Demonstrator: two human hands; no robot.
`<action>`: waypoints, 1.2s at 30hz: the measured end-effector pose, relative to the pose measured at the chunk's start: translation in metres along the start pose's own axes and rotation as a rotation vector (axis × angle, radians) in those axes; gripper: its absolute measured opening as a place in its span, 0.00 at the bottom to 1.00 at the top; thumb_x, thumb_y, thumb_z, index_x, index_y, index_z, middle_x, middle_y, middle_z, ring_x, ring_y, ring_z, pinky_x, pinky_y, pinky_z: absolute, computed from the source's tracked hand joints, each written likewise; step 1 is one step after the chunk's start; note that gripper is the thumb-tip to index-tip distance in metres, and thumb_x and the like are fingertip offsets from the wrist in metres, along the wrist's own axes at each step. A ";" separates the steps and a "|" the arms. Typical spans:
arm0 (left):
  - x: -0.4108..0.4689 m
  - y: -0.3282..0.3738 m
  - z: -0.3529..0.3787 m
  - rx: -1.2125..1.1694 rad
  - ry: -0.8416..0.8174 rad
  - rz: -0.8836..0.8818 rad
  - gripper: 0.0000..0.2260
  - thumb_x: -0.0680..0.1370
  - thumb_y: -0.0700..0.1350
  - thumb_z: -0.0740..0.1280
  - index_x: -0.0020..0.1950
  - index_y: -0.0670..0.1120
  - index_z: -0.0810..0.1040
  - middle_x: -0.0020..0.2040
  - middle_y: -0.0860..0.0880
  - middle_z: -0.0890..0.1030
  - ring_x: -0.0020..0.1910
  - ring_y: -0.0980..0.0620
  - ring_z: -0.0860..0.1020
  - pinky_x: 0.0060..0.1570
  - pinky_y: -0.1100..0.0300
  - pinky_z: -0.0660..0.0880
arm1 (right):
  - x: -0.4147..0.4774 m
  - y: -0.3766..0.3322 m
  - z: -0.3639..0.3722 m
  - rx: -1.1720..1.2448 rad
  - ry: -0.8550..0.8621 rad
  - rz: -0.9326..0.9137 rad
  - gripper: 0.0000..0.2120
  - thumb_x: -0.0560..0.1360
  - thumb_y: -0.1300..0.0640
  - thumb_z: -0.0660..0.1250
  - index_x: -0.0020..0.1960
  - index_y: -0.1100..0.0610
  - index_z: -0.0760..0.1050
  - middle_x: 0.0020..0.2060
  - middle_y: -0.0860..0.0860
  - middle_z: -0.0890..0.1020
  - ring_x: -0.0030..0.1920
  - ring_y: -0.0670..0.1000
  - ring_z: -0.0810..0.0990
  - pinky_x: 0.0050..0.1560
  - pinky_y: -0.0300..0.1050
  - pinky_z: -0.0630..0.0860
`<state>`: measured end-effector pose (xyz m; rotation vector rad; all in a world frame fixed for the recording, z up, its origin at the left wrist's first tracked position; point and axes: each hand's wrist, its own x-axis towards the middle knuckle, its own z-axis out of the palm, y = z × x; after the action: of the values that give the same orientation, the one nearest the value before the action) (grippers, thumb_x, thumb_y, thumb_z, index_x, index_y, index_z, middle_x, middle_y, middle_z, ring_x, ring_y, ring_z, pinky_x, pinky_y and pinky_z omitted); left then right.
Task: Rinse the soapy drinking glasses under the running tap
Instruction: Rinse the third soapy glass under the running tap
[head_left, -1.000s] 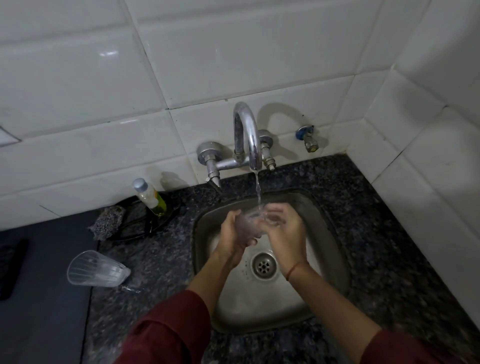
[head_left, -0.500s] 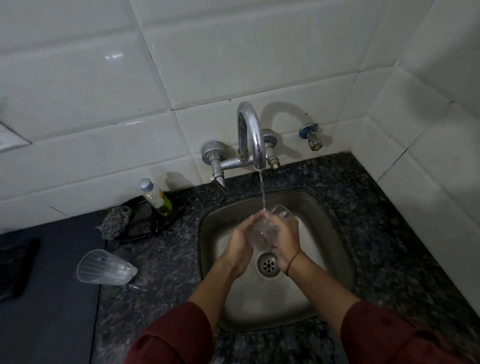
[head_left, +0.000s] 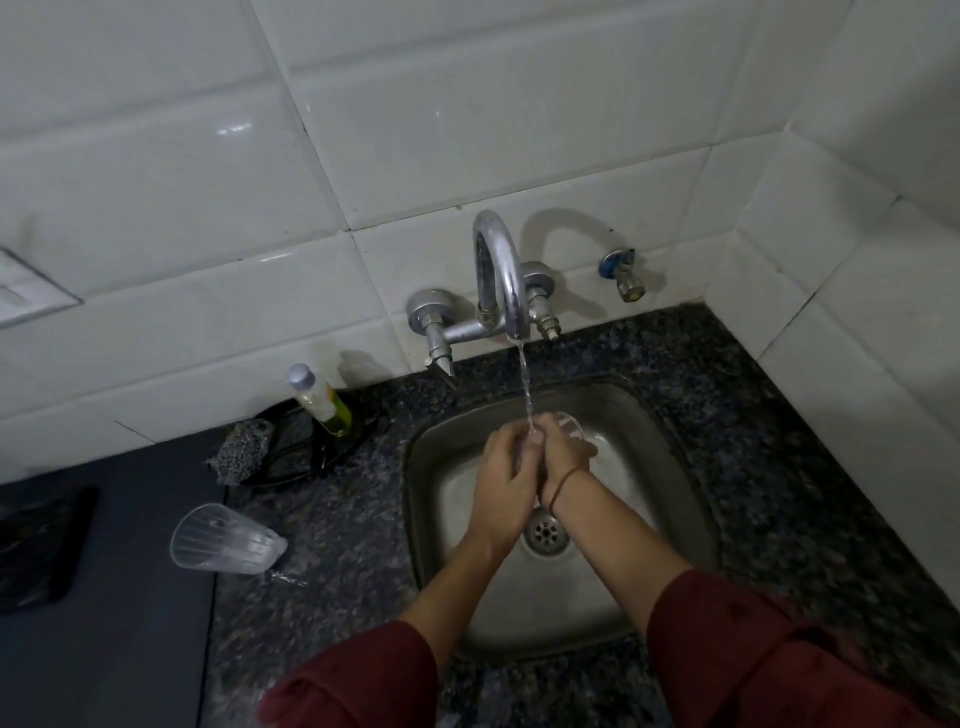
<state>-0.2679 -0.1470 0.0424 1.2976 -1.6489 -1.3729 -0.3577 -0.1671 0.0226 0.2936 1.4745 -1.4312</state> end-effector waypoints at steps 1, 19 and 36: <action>-0.002 -0.001 0.002 0.048 0.028 0.012 0.11 0.86 0.49 0.60 0.63 0.48 0.77 0.59 0.50 0.79 0.56 0.61 0.77 0.56 0.68 0.72 | -0.005 -0.001 0.003 -0.068 0.042 -0.066 0.27 0.68 0.53 0.75 0.62 0.60 0.67 0.49 0.59 0.82 0.46 0.58 0.84 0.48 0.51 0.82; 0.023 0.012 -0.031 0.121 0.277 -0.036 0.23 0.85 0.40 0.60 0.80 0.42 0.60 0.77 0.42 0.69 0.76 0.45 0.69 0.74 0.51 0.66 | -0.040 0.015 -0.046 -0.824 -0.332 -1.089 0.36 0.64 0.60 0.79 0.68 0.50 0.70 0.53 0.46 0.80 0.51 0.44 0.79 0.52 0.37 0.77; 0.044 0.030 -0.040 0.143 0.300 0.150 0.30 0.82 0.35 0.62 0.82 0.45 0.55 0.76 0.44 0.69 0.69 0.51 0.71 0.71 0.56 0.67 | -0.046 0.009 -0.047 -0.624 -0.172 -1.071 0.34 0.66 0.60 0.79 0.68 0.50 0.69 0.46 0.51 0.79 0.48 0.45 0.79 0.47 0.36 0.77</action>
<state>-0.2546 -0.2025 0.0760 1.3559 -1.6198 -0.9360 -0.3528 -0.1035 0.0420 -1.1296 1.9290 -1.5863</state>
